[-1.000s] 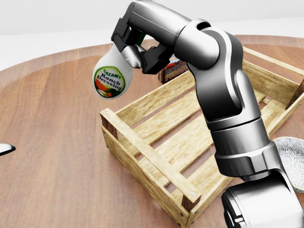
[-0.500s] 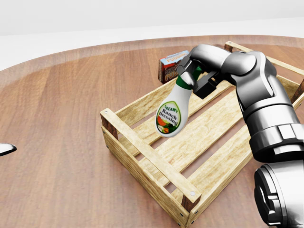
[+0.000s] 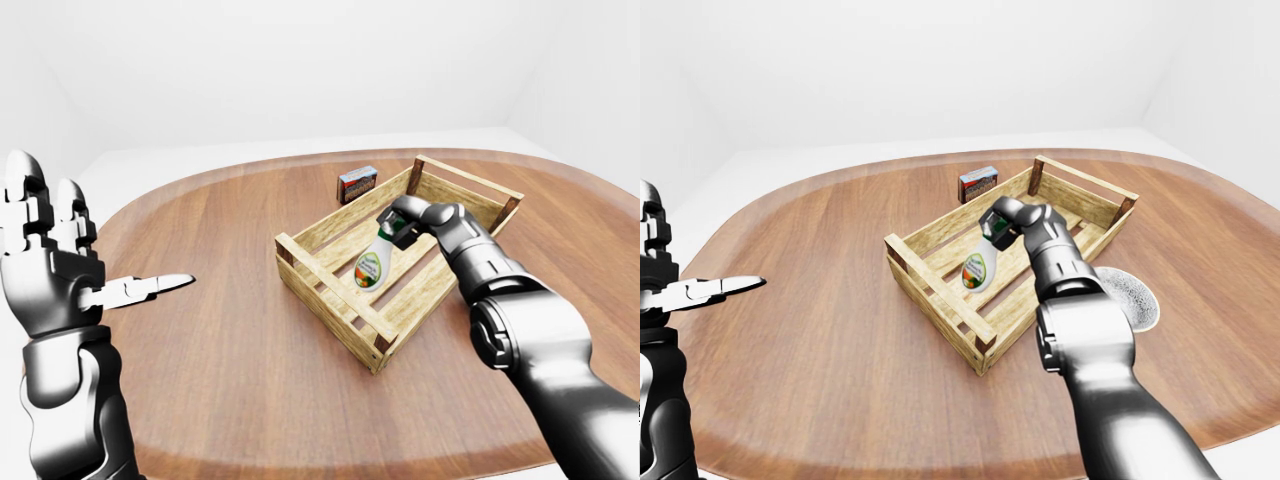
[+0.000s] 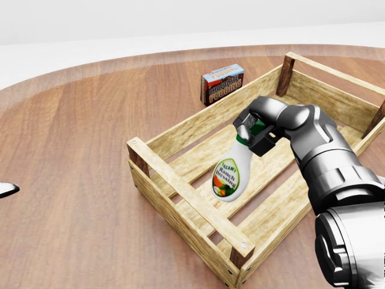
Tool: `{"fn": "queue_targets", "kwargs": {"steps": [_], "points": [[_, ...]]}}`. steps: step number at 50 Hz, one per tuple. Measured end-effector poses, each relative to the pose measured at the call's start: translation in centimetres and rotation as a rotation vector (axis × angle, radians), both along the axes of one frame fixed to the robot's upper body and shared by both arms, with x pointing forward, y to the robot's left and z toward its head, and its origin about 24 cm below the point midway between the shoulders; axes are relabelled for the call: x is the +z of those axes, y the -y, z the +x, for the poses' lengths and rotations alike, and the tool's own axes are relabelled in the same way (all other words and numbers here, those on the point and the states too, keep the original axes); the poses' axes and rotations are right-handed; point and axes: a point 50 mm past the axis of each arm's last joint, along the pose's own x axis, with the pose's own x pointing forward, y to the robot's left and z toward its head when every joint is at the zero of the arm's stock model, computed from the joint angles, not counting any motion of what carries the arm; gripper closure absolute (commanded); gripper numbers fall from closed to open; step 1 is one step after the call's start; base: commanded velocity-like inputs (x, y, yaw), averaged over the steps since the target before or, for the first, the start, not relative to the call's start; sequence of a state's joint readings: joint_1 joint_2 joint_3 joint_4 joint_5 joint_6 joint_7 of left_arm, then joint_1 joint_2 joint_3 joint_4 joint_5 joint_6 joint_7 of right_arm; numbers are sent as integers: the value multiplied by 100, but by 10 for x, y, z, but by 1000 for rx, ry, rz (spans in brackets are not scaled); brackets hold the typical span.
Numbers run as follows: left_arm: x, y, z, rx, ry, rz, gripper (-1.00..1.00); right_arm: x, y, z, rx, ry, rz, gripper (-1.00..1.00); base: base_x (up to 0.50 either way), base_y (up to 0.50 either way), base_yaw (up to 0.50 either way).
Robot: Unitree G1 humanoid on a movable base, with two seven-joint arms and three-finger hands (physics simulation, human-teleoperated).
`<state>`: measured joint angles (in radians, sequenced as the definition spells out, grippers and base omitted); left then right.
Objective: Pick up the salad dressing and put it in the tray.
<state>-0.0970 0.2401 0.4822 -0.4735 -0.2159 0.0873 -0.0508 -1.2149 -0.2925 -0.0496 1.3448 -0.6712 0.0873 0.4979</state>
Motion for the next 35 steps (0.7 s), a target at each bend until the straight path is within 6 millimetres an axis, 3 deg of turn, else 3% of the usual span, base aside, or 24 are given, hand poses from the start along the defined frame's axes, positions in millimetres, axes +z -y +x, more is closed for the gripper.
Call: {"fn": "queue_targets", "kwargs": {"steps": [21,35], "points": [[-3,-1,0,0,-12,-3,-100,-10,2,1,-183,172,-18,100,0,0,0],[-3,-1,0,-2,-13,-4,-100,-24,-3,-2,-133,145,-146,100,0,0,0]]}}
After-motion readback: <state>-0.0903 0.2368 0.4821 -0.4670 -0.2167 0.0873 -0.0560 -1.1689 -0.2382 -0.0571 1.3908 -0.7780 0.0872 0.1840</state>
